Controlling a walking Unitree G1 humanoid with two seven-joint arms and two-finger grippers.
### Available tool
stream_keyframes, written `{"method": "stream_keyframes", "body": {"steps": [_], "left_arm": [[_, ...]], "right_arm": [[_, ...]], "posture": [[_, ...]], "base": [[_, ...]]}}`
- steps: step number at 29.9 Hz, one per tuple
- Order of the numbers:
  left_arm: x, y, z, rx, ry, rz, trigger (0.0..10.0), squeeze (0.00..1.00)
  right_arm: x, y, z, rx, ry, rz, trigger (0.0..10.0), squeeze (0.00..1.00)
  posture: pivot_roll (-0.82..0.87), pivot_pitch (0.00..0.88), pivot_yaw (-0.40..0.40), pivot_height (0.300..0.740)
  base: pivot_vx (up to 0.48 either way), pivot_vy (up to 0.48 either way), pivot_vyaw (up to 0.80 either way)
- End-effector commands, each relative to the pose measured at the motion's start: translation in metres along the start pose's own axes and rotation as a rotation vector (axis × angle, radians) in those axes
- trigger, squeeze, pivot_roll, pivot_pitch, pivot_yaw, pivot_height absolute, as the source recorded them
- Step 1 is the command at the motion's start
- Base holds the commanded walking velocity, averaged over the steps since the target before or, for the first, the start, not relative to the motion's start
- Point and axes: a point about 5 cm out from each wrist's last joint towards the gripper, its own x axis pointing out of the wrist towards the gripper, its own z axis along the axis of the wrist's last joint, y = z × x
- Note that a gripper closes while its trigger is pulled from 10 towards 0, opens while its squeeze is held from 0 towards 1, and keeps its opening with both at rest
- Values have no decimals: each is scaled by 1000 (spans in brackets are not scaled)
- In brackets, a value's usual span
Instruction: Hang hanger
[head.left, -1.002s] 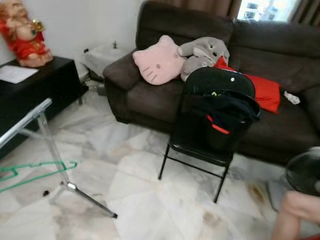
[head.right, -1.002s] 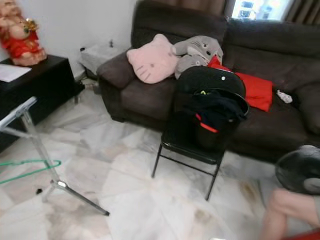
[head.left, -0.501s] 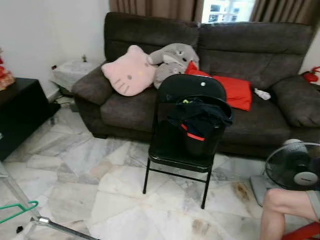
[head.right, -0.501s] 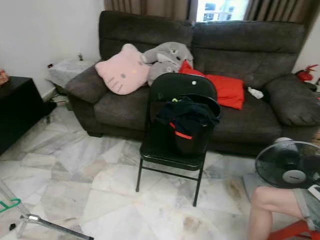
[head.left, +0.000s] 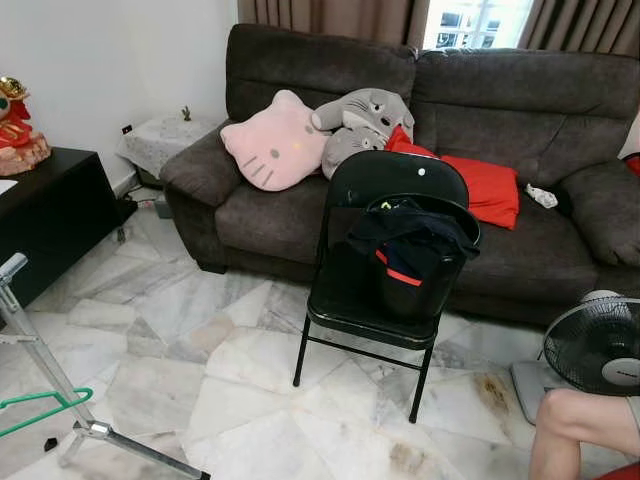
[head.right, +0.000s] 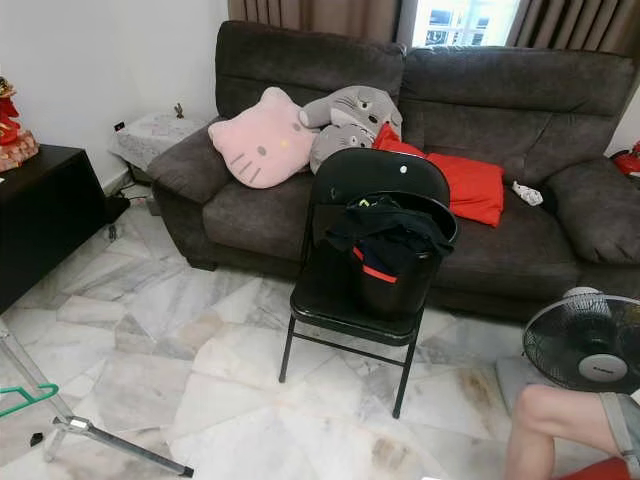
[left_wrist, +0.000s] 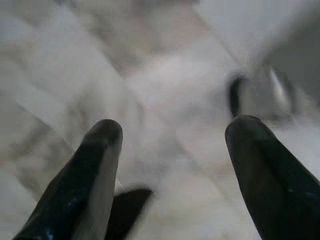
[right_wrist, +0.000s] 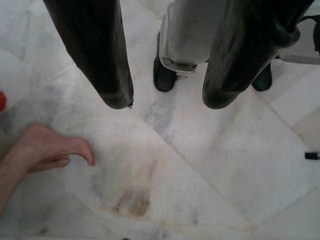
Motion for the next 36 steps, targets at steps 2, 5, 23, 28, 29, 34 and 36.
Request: {"method": "stream_keyframes", "body": {"steps": [2,5,23,28,29,34,36], "left_arm": [[35,19,87,-8,-199,76,10000,0],[48,27,148,-37,-314,29,10000,0],[15,-2,173,-13,-695,-271,10000,0],[5,-8,167,19,-714,-313,10000,0],[3,-8,169,20,-725,-314,10000,0],[-9,-12,185,-12,-802,-332,10000,0],[-15,-16,188,-12,-823,-357,10000,0]], "right_arm": [[1,2,3,6,-10,4,10000,0],[1,1,4,3,-10,4,10000,0],[1,0,8,-12,-16,8,10000,0],[1,-1,11,-19,-19,6,10000,0],[1,-2,12,-20,-21,7,10000,0],[1,-3,15,-23,-28,3,10000,0],[1,-4,16,-24,-30,0,10000,0]], "posture": [[99,0,-28,740],[102,0,-31,740],[119,0,-47,740],[124,0,-62,740],[123,0,-66,740],[112,0,-73,740],[110,0,-75,740]], "base": [[0,0,0],[0,0,0],[0,0,0],[0,0,0],[0,0,0],[0,0,0],[0,0,0]]}}
